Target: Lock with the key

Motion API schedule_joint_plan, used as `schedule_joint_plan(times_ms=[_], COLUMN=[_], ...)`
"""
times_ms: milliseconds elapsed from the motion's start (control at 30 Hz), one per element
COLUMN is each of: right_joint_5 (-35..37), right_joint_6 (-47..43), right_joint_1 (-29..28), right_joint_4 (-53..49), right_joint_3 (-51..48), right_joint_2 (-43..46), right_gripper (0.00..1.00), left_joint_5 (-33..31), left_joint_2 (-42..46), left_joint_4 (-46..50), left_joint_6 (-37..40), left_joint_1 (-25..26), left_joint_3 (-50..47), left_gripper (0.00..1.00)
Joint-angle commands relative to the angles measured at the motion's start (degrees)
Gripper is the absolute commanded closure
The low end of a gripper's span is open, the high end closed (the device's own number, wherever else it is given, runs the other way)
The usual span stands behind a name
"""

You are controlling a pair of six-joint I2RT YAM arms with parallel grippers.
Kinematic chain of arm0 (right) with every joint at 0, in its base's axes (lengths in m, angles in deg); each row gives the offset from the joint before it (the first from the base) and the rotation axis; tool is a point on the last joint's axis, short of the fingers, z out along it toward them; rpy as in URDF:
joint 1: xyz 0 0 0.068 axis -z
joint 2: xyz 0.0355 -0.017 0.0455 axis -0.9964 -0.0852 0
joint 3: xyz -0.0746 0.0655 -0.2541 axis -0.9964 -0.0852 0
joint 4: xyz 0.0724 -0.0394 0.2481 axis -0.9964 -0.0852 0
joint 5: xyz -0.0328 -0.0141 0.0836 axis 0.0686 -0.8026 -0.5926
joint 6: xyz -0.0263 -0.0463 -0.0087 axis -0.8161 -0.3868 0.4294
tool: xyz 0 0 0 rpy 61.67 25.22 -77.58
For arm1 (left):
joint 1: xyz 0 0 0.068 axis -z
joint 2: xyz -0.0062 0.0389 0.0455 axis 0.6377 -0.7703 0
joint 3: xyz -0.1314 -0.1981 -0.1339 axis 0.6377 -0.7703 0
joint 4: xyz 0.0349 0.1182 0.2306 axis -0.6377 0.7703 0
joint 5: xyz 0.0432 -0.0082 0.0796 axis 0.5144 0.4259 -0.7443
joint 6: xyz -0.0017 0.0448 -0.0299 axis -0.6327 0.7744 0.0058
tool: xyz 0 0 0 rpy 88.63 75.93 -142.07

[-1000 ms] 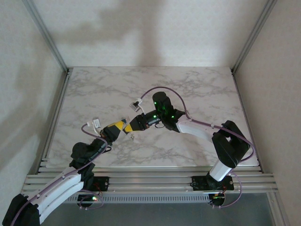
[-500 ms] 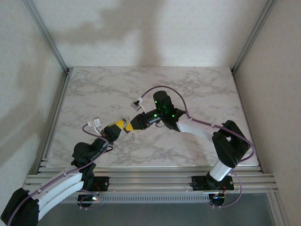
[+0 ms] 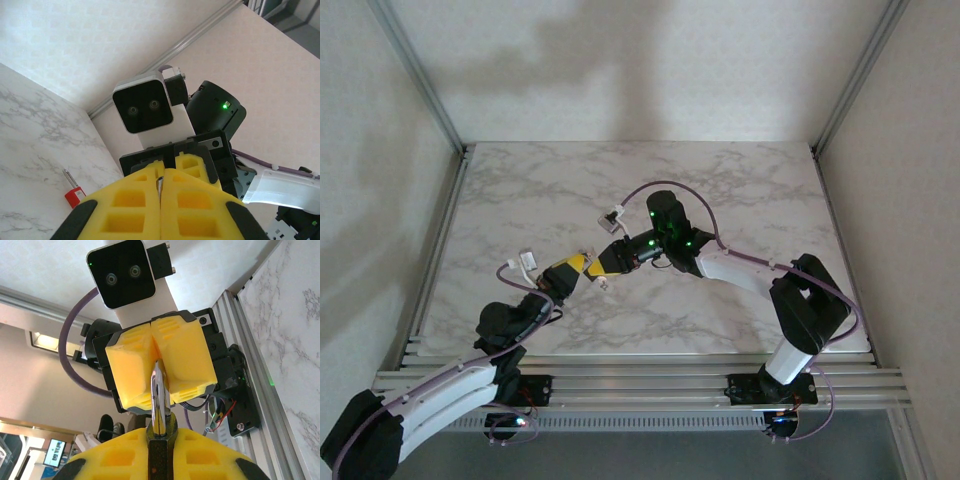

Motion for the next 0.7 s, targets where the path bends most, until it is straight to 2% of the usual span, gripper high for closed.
schedule_joint_plan(times_ms=[0, 267, 667], right_joint_5=[10.4, 11.93, 12.44], right_joint_6=[2.24, 1.9, 0.13], right_joint_1=[1.42, 1.39, 1.89], right_joint_4=[8.08, 6.96, 5.57], right_joint_3=[6.53, 6.82, 8.42], right_joint_2=[-0.41, -0.41, -1.1], right_gripper=[1.0, 1.0, 1.0], left_joint_5=[14.91, 13.45, 14.79], left_joint_2=[-1.41, -2.73, -7.29], left_joint_4=[5.23, 4.43, 0.88], left_joint_6=[3.07, 3.32, 4.12], left_joint_1=[4.7, 5.92, 9.43], left_joint_3=[-1.14, -1.03, 0.47], left_gripper=[1.0, 1.0, 1.0])
